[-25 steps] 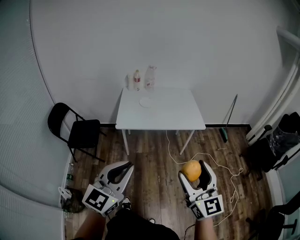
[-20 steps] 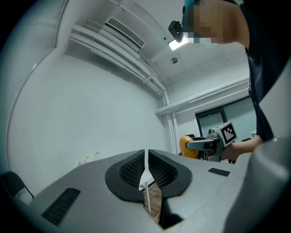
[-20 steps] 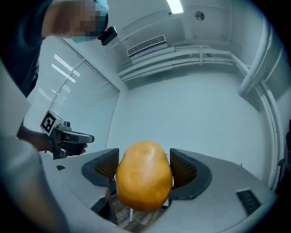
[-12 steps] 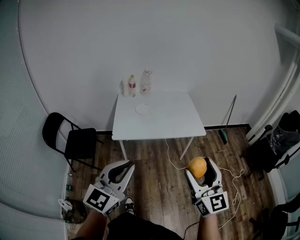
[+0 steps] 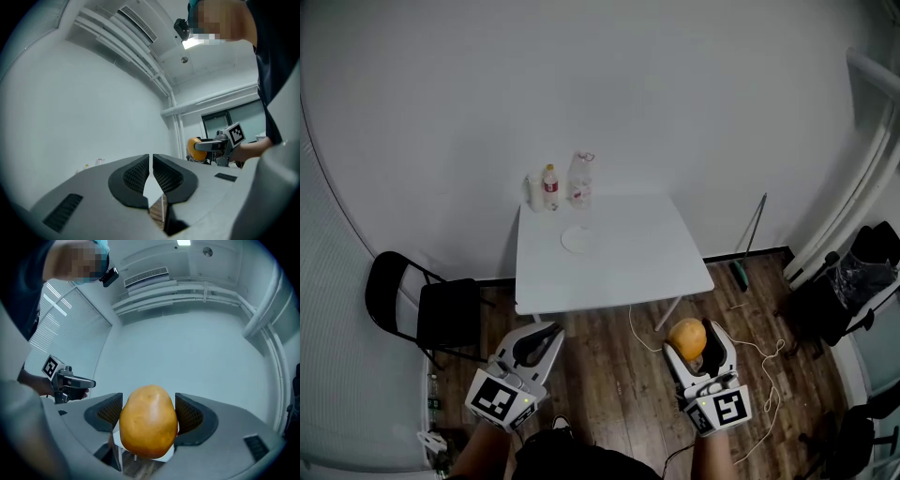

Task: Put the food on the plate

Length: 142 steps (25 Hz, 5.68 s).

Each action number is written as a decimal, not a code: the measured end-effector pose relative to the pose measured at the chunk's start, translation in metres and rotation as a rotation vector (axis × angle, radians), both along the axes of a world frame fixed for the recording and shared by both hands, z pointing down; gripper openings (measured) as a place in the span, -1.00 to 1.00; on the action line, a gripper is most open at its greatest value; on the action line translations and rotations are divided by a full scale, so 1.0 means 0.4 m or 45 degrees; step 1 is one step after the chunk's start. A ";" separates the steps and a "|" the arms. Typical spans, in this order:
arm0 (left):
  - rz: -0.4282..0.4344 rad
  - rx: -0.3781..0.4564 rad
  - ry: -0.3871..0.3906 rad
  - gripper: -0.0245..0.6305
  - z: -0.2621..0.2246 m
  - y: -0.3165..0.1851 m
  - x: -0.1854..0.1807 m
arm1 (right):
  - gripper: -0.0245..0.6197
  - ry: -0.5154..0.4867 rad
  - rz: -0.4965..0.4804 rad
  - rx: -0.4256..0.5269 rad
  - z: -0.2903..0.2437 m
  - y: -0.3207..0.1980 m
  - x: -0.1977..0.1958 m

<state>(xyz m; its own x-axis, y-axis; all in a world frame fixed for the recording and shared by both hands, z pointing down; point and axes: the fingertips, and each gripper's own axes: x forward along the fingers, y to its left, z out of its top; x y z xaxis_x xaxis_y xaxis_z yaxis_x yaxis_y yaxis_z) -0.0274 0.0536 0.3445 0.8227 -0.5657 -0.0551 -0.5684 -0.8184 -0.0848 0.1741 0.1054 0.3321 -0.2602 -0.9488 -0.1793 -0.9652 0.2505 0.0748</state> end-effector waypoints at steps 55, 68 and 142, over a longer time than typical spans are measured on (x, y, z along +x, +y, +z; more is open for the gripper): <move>-0.349 -0.221 -0.014 -0.79 0.175 -1.053 0.187 | 0.20 0.048 -0.403 -0.318 0.284 -1.254 0.135; -0.366 -0.327 0.005 -0.79 0.257 -1.166 -0.013 | 0.20 0.242 -0.426 -0.554 0.555 -1.506 -0.102; -0.120 -0.057 0.057 -0.79 -0.008 -0.979 0.080 | -0.86 0.284 -0.223 -0.049 0.005 -1.096 -0.091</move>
